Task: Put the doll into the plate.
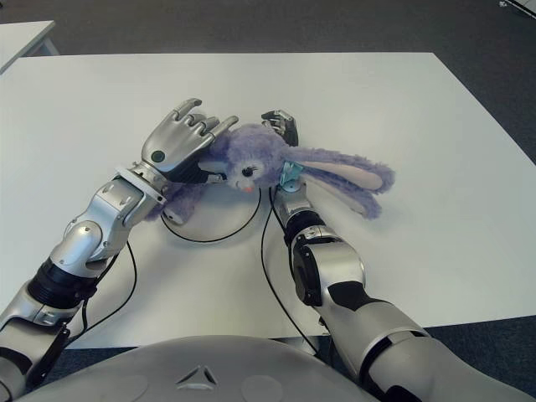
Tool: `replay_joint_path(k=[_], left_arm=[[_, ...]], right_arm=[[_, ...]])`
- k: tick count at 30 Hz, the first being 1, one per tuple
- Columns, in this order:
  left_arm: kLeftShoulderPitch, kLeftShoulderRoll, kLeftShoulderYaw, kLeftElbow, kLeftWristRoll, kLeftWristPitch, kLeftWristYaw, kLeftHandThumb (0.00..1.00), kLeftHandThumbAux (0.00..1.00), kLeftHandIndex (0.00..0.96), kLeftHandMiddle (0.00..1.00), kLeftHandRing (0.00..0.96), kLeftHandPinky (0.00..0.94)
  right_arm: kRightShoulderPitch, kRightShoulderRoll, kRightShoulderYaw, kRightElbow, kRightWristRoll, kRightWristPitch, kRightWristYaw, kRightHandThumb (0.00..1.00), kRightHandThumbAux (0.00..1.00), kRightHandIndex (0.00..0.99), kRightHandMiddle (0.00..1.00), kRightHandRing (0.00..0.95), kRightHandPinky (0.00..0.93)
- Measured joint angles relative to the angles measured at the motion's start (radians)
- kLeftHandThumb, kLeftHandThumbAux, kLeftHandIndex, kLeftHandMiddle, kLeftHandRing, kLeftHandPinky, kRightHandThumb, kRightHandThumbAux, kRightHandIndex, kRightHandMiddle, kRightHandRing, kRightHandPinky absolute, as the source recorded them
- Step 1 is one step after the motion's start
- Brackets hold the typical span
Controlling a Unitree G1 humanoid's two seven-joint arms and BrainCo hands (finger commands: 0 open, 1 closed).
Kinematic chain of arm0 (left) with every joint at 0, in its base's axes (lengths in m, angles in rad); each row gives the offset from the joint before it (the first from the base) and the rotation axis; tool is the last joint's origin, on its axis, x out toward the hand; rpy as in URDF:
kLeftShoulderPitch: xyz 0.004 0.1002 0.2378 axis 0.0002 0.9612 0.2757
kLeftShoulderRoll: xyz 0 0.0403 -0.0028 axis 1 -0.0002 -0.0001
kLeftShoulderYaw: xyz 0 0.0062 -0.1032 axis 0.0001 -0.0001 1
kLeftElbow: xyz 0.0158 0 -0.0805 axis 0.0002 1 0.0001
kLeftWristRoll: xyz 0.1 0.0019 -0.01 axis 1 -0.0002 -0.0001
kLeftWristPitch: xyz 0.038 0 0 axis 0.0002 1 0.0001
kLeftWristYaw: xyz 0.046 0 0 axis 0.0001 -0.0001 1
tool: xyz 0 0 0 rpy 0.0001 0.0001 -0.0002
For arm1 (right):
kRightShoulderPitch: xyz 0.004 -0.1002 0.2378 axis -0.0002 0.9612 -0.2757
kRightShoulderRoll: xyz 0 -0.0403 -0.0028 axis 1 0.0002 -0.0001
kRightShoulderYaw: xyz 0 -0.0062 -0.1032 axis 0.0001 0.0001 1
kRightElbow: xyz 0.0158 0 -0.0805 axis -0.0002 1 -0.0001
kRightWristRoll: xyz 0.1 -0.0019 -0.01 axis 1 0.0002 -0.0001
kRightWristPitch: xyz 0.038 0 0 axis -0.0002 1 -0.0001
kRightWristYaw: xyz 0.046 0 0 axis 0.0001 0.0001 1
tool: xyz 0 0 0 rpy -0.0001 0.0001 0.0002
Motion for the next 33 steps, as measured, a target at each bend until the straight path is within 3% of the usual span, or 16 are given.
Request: replay_joint_path(k=[16, 18, 23, 29, 33], left_arm=[[-0.025, -0.017, 0.012, 0.044, -0.030, 0.011, -0.005, 0.000, 0.592, 0.000, 0.192, 0.251, 0.171], [-0.040, -0.017, 0.020, 0.064, -0.044, 0.010, -0.002, 0.000, 0.602, 0.000, 0.203, 0.253, 0.231], [-0.117, -0.014, 0.075, 0.158, -0.132, 0.005, 0.002, 0.000, 0.608, 0.000, 0.215, 0.263, 0.284], [-0.178, -0.009, 0.171, 0.232, -0.231, 0.006, 0.048, 0.000, 0.569, 0.000, 0.214, 0.253, 0.265], [-0.198, -0.014, 0.233, 0.236, -0.301, 0.012, 0.073, 0.000, 0.537, 0.008, 0.202, 0.226, 0.191]], right_arm=[[0.000, 0.000, -0.001, 0.001, 0.000, 0.001, -0.002, 0.686, 0.738, 0.413, 0.374, 0.363, 0.329], [0.000, 0.000, 0.000, 0.001, 0.000, 0.001, -0.002, 0.683, 0.739, 0.411, 0.370, 0.360, 0.326], [0.000, 0.000, 0.000, 0.002, 0.000, 0.001, 0.000, 0.683, 0.740, 0.410, 0.367, 0.362, 0.339], [0.000, 0.000, 0.000, 0.002, 0.000, 0.001, 0.011, 0.685, 0.739, 0.409, 0.361, 0.358, 0.336], [0.000, 0.000, -0.001, 0.002, 0.001, 0.001, 0.015, 0.684, 0.739, 0.409, 0.361, 0.356, 0.334]])
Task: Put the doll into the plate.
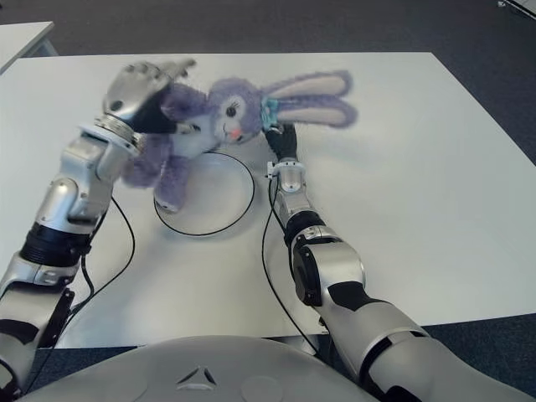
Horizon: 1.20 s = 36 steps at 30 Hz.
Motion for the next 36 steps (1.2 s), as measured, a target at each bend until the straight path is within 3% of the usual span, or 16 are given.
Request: replay_joint_path(k=[7, 17, 36], left_arm=[[-0.057, -0.018, 0.057, -0.011, -0.079, 0.040, 0.002, 0.000, 0.492, 0.014, 0.193, 0.198, 0.163], [-0.156, -0.047, 0.072, -0.006, -0.145, 0.099, -0.003, 0.000, 0.483, 0.000, 0.194, 0.199, 0.152], [-0.187, -0.045, 0.077, 0.024, -0.242, 0.129, -0.046, 0.000, 0.507, 0.005, 0.228, 0.218, 0.121]], right_arm=[[0.000, 0.000, -0.003, -0.001, 0.000, 0.000, 0.000, 0.682, 0.740, 0.408, 0.358, 0.356, 0.335], [0.000, 0.000, 0.000, -0.001, 0.000, 0.000, -0.001, 0.682, 0.739, 0.409, 0.359, 0.355, 0.339], [0.000, 0.000, 0.018, -0.001, -0.003, 0.000, -0.021, 0.681, 0.740, 0.408, 0.361, 0.362, 0.355]])
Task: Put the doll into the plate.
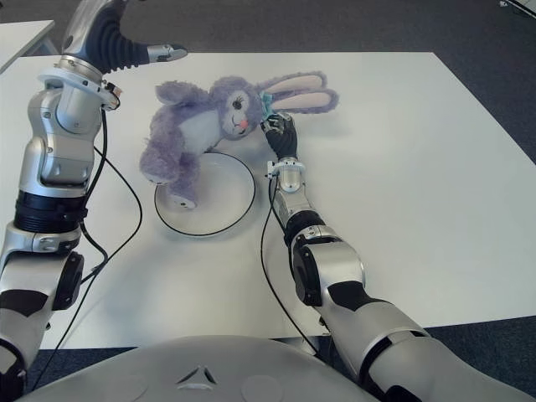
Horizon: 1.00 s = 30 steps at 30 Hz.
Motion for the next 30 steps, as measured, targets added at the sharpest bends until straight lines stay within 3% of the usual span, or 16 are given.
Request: replay_joint_path(k=[3, 8, 15, 23, 30], left_arm=[[0.000, 0.001, 0.000, 0.002, -0.003, 0.003, -0.001, 0.000, 0.513, 0.006, 0.226, 0.216, 0.123], [0.000, 0.006, -0.001, 0.010, -0.008, 0.003, -0.001, 0.000, 0.487, 0.011, 0.229, 0.245, 0.217], [-0.002, 0.030, -0.012, 0.062, -0.007, -0.020, -0.001, 0.000, 0.442, 0.010, 0.216, 0.233, 0.223], [-0.004, 0.051, -0.073, 0.242, -0.008, -0.118, -0.003, 0.066, 0.387, 0.000, 0.198, 0.220, 0.226], [-0.048, 0.054, -0.140, 0.477, -0.019, -0.170, -0.114, 0.079, 0.339, 0.000, 0.150, 0.180, 0.189]], right_arm=[[0.000, 0.000, 0.002, 0.000, 0.000, 0.000, -0.003, 0.682, 0.740, 0.408, 0.362, 0.364, 0.354], [0.000, 0.000, 0.002, 0.000, 0.000, 0.000, -0.007, 0.685, 0.739, 0.409, 0.362, 0.365, 0.357], [0.000, 0.000, 0.002, 0.000, 0.000, 0.000, -0.017, 0.685, 0.739, 0.409, 0.361, 0.365, 0.354], [0.000, 0.000, 0.002, 0.000, 0.000, 0.002, -0.021, 0.680, 0.740, 0.408, 0.362, 0.358, 0.336], [0.000, 0.000, 0.003, 0.000, 0.000, 0.003, -0.026, 0.683, 0.740, 0.409, 0.364, 0.359, 0.343]])
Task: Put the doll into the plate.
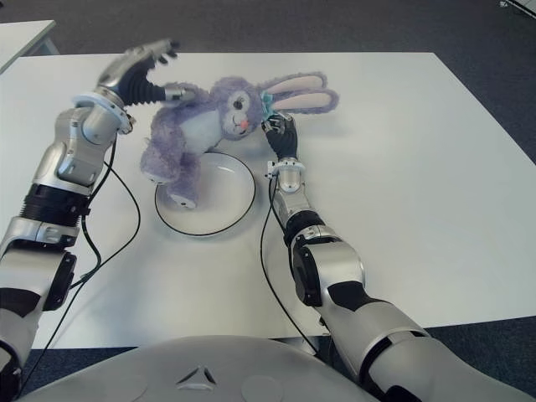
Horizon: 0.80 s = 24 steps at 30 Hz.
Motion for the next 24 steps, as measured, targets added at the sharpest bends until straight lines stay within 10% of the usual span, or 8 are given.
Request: replay_joint_path(k=[10, 24], left_arm=[[-0.168, 0.017, -0.066, 0.333, -0.003, -0.057, -0.141, 0.074, 0.309, 0.000, 0.047, 0.059, 0.009], [-0.319, -0.018, -0.124, 0.606, -0.022, -0.044, -0.322, 0.067, 0.311, 0.000, 0.000, 0.000, 0.007]], right_arm=[[0.000, 0.000, 0.001, 0.000, 0.000, 0.000, -0.005, 0.683, 0.739, 0.411, 0.367, 0.364, 0.361], [0.000, 0.000, 0.003, 0.000, 0.000, 0.000, -0.005, 0.681, 0.739, 0.411, 0.370, 0.365, 0.340]])
